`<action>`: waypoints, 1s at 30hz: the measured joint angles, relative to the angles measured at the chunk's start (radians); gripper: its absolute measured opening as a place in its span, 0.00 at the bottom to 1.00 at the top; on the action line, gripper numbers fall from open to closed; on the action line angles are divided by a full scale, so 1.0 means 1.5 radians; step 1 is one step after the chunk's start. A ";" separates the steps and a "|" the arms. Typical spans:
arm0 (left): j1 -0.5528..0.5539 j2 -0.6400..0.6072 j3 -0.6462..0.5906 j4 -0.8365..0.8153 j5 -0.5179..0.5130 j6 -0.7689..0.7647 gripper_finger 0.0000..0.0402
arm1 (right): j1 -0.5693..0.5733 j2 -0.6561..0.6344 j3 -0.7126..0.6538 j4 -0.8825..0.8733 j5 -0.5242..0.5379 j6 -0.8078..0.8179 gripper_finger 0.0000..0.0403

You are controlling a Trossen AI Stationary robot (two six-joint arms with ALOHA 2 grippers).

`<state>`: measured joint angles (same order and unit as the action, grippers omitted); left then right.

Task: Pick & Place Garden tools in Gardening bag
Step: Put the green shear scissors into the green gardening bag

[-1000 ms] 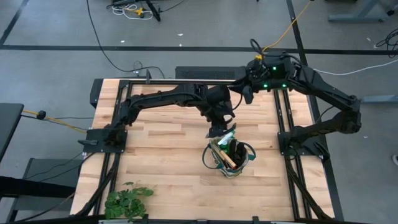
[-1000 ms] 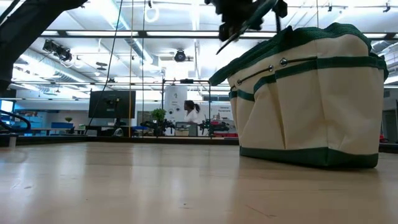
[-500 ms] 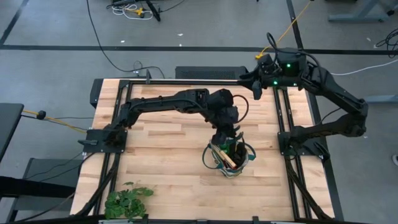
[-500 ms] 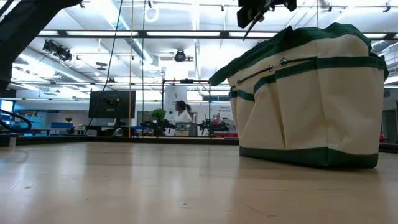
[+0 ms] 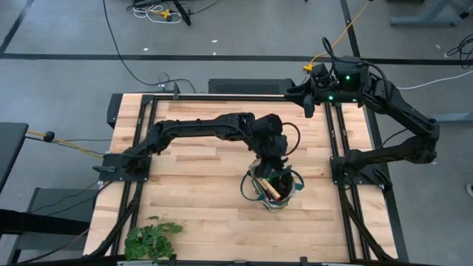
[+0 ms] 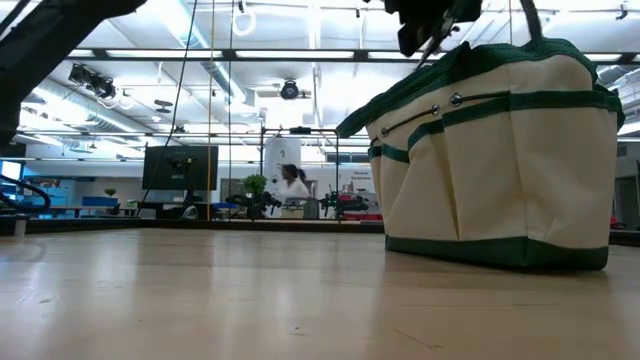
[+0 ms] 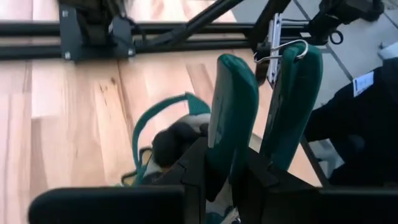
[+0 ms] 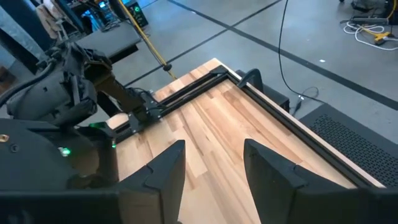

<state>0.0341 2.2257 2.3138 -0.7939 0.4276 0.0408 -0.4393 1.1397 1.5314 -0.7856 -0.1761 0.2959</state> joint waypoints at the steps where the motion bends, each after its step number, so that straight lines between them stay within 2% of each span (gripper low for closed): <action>1: -0.001 0.000 0.000 0.006 -0.002 0.007 0.14 | 0.000 0.000 0.000 0.000 0.000 0.000 0.41; 12: -0.007 0.012 0.001 -0.079 -0.040 0.119 0.14 | 0.000 0.001 0.000 0.006 0.000 0.001 0.41; 18: -0.020 0.039 0.002 -0.058 -0.036 0.138 0.14 | 0.000 0.001 0.000 0.006 0.000 0.001 0.41; 25: -0.027 0.045 0.001 -0.089 -0.044 0.188 0.14 | 0.000 0.001 0.000 0.005 0.000 0.001 0.41; 30: -0.030 0.045 0.001 -0.092 -0.073 0.225 0.14 | 0.000 0.001 0.000 0.006 0.000 0.001 0.41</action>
<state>-0.0113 2.2936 2.3157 -0.9318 0.3181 0.3776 -0.4389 1.1408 1.5314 -0.7773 -0.1764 0.2974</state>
